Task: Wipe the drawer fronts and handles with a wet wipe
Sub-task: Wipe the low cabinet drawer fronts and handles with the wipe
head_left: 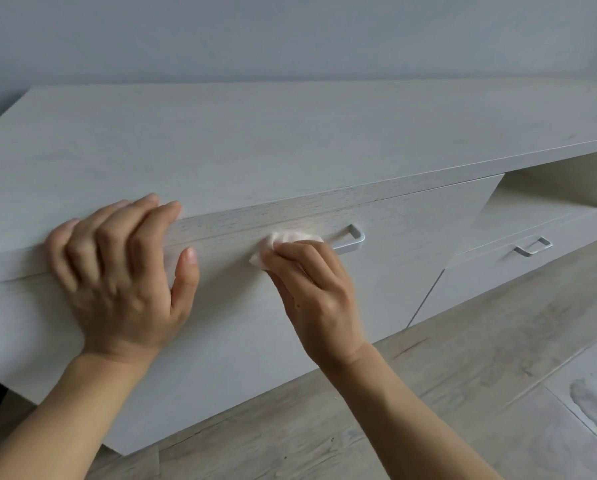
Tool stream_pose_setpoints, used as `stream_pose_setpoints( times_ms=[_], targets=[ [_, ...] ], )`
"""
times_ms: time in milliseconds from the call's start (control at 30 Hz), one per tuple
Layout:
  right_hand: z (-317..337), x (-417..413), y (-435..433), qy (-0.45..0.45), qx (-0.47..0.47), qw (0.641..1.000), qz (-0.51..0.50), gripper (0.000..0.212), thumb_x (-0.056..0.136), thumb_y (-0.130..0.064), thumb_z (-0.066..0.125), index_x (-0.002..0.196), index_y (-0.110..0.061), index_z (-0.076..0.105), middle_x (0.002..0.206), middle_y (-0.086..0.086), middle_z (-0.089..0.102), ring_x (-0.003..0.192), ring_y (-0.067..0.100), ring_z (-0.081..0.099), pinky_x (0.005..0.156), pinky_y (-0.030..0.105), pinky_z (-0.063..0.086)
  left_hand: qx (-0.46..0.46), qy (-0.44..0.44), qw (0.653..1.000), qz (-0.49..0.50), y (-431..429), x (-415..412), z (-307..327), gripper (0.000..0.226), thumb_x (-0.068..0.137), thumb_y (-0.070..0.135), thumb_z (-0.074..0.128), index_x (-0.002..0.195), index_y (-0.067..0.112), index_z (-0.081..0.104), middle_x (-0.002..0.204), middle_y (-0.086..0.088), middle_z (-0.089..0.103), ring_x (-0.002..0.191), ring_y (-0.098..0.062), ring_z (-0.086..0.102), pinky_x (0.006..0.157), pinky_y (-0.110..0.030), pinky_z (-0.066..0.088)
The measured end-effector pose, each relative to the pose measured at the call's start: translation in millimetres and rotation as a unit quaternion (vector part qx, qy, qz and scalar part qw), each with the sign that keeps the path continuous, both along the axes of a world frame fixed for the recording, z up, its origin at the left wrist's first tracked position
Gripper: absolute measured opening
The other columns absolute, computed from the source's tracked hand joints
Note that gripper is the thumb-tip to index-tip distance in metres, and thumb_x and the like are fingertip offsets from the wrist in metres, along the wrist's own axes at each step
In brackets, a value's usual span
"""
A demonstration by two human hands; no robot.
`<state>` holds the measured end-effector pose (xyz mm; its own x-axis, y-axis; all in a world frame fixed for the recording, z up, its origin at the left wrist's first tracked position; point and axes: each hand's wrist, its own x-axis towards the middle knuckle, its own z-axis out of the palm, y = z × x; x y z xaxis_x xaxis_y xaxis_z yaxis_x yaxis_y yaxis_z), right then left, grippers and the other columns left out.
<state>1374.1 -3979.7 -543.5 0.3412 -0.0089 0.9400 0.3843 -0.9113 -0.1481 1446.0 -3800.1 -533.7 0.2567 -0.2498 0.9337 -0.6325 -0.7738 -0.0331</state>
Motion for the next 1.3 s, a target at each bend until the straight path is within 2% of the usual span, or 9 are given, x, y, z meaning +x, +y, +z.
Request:
stream_pose_setpoints(
  times_ms=[100,200,333,467,567,733,933,1133,1300],
  targets=[
    [6.8,-20.2,-11.7,0.007,0.017,1.000,0.025,0.005,0.084,-0.002,0.072,0.089,-0.001,0.074,0.088,0.007,0.067,0.079,0.022,0.064,0.071,0.031,0.053,0.001,-0.003,1.000,0.005,-0.9,-2.0,0.6,0.038,0.102,0.030,0.039,0.129,0.007,0.052,0.125,-0.018,0.055,0.111,-0.042,0.054,0.093,-0.064,0.042],
    [19.2,-36.0,-28.9,-0.033,0.170,0.983,-0.054,0.008,0.084,-0.013,0.072,0.089,-0.006,0.074,0.086,-0.001,0.065,0.077,0.004,0.061,0.068,0.013,0.049,-0.001,-0.013,1.000,0.020,-3.4,-3.9,5.1,0.039,0.101,0.031,0.039,0.126,0.006,0.055,0.123,-0.017,0.057,0.112,-0.038,0.052,0.101,-0.050,0.031],
    [36.4,-33.0,-65.5,-0.095,0.337,0.924,-0.151,0.008,0.089,-0.025,0.066,0.094,-0.020,0.065,0.088,-0.001,0.066,0.078,-0.004,0.057,0.069,0.025,0.051,-0.005,-0.014,1.000,0.028,-2.8,-5.2,7.0,0.039,0.101,0.031,0.040,0.123,0.005,0.057,0.120,-0.018,0.060,0.110,-0.038,0.052,0.104,-0.046,0.025],
    [15.8,-24.5,-45.9,0.038,0.248,0.961,-0.114,0.024,0.091,-0.019,0.065,0.106,-0.001,0.070,0.116,0.011,0.067,0.109,0.010,0.061,0.096,0.014,0.044,-0.002,-0.002,1.000,0.015,-1.7,-3.3,3.0,0.037,0.101,0.030,0.040,0.127,0.007,0.054,0.123,-0.018,0.056,0.109,-0.042,0.056,0.099,-0.059,0.037],
    [7.8,-33.5,-23.2,0.115,0.291,0.948,-0.053,0.040,0.096,-0.035,0.047,0.118,-0.009,0.067,0.129,-0.004,0.058,0.125,0.004,0.051,0.103,0.013,0.039,0.000,0.010,1.000,0.002,-0.3,-1.4,1.4,0.037,0.101,0.030,0.040,0.129,0.008,0.051,0.126,-0.018,0.054,0.110,-0.046,0.057,0.090,-0.068,0.042],
    [20.1,-33.5,-36.6,0.118,0.402,0.907,-0.033,0.020,0.094,-0.021,0.061,0.111,-0.030,0.067,0.100,-0.017,0.063,0.093,-0.010,0.058,0.079,0.004,0.041,0.000,0.011,1.000,-0.003,-0.7,0.5,0.2,0.037,0.101,0.028,0.041,0.129,0.007,0.051,0.125,-0.020,0.055,0.109,-0.049,0.057,0.089,-0.069,0.042],
    [7.9,-31.9,-27.6,0.099,0.269,0.956,-0.069,0.019,0.086,-0.017,0.067,0.103,-0.011,0.074,0.089,-0.006,0.052,0.077,0.002,0.053,0.069,0.005,0.038,-0.006,0.021,1.000,-0.017,0.0,2.6,-1.3,0.036,0.100,0.029,0.042,0.128,0.007,0.050,0.127,-0.017,0.050,0.109,-0.048,0.055,0.088,-0.071,0.042],
    [8.0,-28.9,-22.6,0.070,0.246,0.965,-0.050,0.018,0.086,-0.021,0.069,0.098,-0.009,0.076,0.086,0.000,0.054,0.076,0.001,0.051,0.069,0.005,0.036,0.000,0.011,1.000,-0.003,-1.2,-0.4,-1.0,0.037,0.101,0.029,0.041,0.129,0.007,0.051,0.124,-0.022,0.057,0.109,-0.047,0.057,0.088,-0.069,0.043],
    [5.6,-20.8,-6.4,0.039,0.047,0.998,-0.022,0.017,0.092,-0.015,0.062,0.095,-0.005,0.076,0.100,0.005,0.060,0.089,0.020,0.056,0.076,0.029,0.049,-0.006,0.015,1.000,-0.013,-0.5,0.2,-0.5,0.037,0.101,0.029,0.041,0.130,0.007,0.050,0.126,-0.019,0.052,0.110,-0.048,0.056,0.089,-0.070,0.042]
  ],
)
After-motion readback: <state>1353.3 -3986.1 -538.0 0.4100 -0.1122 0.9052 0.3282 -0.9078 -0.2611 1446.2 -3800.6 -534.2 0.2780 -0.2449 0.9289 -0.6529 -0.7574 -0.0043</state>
